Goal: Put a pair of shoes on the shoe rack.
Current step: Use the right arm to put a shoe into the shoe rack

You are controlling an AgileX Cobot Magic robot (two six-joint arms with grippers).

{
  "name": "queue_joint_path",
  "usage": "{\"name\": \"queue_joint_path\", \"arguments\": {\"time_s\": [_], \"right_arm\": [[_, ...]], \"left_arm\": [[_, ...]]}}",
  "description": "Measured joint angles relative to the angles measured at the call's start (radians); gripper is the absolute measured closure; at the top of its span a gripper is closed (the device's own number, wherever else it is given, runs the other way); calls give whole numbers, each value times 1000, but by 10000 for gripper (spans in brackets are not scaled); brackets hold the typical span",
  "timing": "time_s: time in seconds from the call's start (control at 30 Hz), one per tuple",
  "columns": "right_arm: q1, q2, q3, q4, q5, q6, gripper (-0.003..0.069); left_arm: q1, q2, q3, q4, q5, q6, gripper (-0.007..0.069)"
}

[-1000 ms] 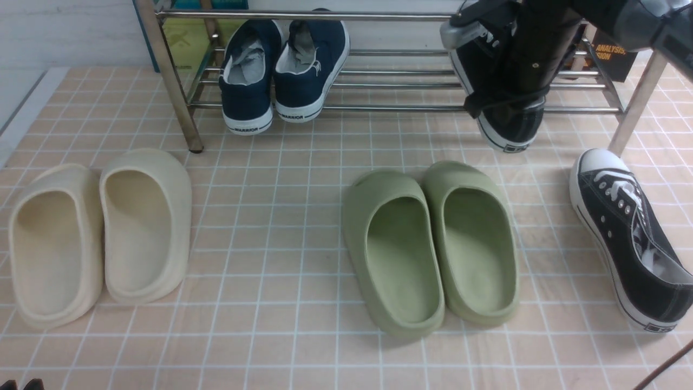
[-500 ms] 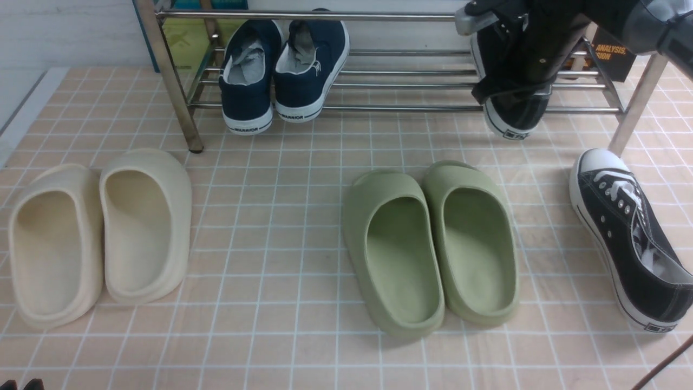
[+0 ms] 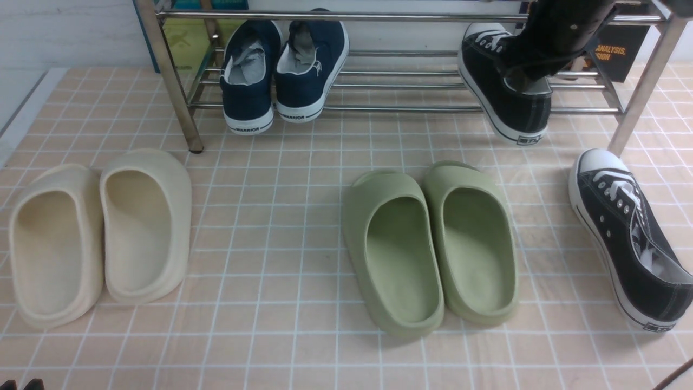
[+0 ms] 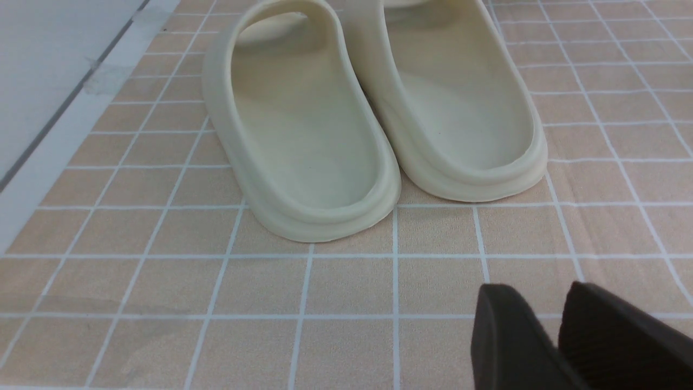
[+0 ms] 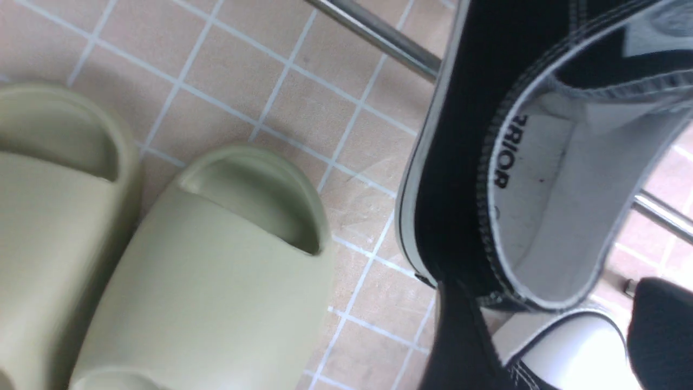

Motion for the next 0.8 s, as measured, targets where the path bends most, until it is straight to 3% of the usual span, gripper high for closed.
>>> {"name": "queue_joint_path", "arguments": {"time_s": [0.17,0.4,0.63,0.8], "right_arm": [[0,-140,176,33,1,9,381],[0,-201,470,35,-81,11,644],[-18,-111,520,-14,-380,102,678],[-22,-43,444,-29,-412,175,678]], "left_arm": [[0,0,0,0,0,0,428],[0,0,0,0,0,0,427],[0,0,0,0,0,0,424],[0,0,0,0,1,0,423]]}}
